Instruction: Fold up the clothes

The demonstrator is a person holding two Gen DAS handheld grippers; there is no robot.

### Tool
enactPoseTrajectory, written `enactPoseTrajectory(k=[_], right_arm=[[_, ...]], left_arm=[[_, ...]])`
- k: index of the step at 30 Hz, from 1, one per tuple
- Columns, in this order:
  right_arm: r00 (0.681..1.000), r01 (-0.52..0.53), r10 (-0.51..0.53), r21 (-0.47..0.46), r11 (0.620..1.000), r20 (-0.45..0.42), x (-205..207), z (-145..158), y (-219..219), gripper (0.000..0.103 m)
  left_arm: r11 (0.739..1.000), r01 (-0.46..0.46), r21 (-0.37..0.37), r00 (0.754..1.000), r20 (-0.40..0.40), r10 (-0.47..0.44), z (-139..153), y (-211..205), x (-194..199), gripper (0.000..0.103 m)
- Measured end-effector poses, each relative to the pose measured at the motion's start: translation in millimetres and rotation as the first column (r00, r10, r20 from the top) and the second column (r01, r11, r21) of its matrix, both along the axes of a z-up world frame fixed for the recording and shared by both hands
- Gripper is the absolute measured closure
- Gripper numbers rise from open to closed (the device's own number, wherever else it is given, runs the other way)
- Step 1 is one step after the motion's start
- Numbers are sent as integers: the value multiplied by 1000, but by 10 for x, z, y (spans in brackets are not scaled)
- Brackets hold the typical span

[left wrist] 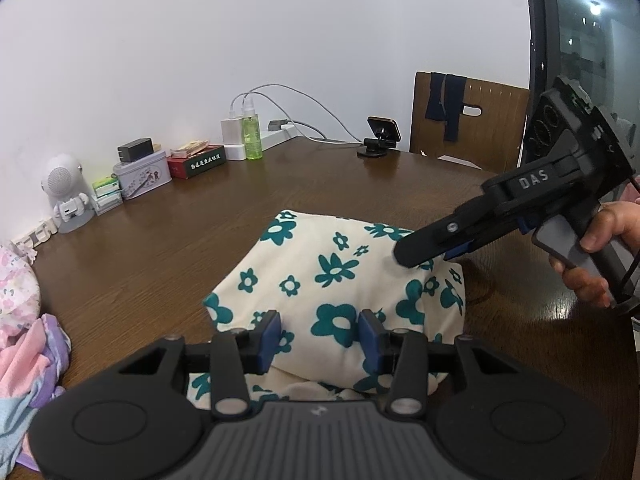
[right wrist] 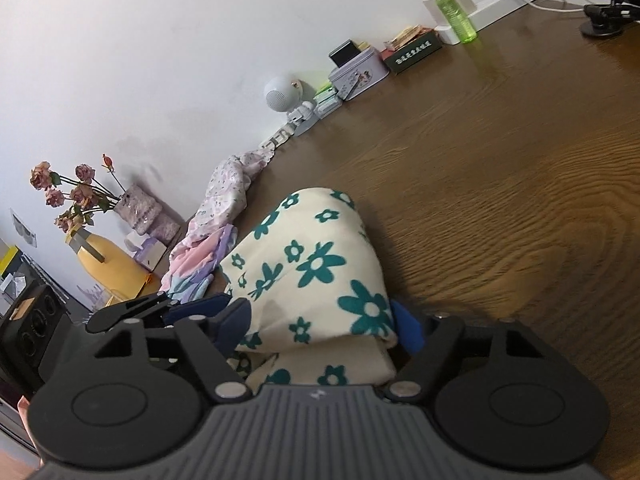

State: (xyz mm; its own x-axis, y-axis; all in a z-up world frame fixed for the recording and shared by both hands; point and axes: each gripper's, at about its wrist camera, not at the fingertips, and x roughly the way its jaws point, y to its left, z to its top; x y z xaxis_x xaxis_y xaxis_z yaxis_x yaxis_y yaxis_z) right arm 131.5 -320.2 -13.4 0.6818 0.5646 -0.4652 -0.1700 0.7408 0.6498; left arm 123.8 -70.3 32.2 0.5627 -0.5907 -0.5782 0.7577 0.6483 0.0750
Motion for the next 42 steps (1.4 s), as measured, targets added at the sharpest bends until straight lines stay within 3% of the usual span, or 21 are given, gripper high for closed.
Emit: enactPoseTrajectory(k=[2,4,6,10,18,23,27,32,38,42], right_arm=[[1000,-1,1,6,1000,-3,26,-15,34,32],[1000,10,-10,3,1000,-10,46,-35,46,48],[1000,14,-13,25,1000,-22,59,-70,30,57],[1000,19,-18,9,1000,-13,38,-68,40,68],[999,29,-29,-46,998,14,-7,12,62,73],[997,45,-34,-158,986,73,-104,171,90,75],[991,76,-42,-269,960,128,-202,321,74,76],[978,108,-17,-440,891,206,-322,510,157,76],[953,126,86,-636,762,292,-449,656,435,77],[914,155,213,-783,602,345,-586,707,753,77]], left_arm=[[1000,0,4,1000,0,0,3,-4,-2,62],[1000,-1,7,1000,-2,1,3,-6,-2,62],[1000,-3,10,1000,0,3,12,-17,-10,61],[1000,-7,23,1000,17,7,52,-50,-46,61],[999,-26,22,998,53,25,149,-7,-181,59],[999,-26,44,998,65,23,169,21,-243,62],[998,-21,67,997,71,16,178,13,-272,71],[997,7,81,998,58,-12,145,-94,-246,71],[995,31,91,999,28,-33,63,-271,-105,71],[992,46,118,999,16,-49,-10,-426,-21,72]])
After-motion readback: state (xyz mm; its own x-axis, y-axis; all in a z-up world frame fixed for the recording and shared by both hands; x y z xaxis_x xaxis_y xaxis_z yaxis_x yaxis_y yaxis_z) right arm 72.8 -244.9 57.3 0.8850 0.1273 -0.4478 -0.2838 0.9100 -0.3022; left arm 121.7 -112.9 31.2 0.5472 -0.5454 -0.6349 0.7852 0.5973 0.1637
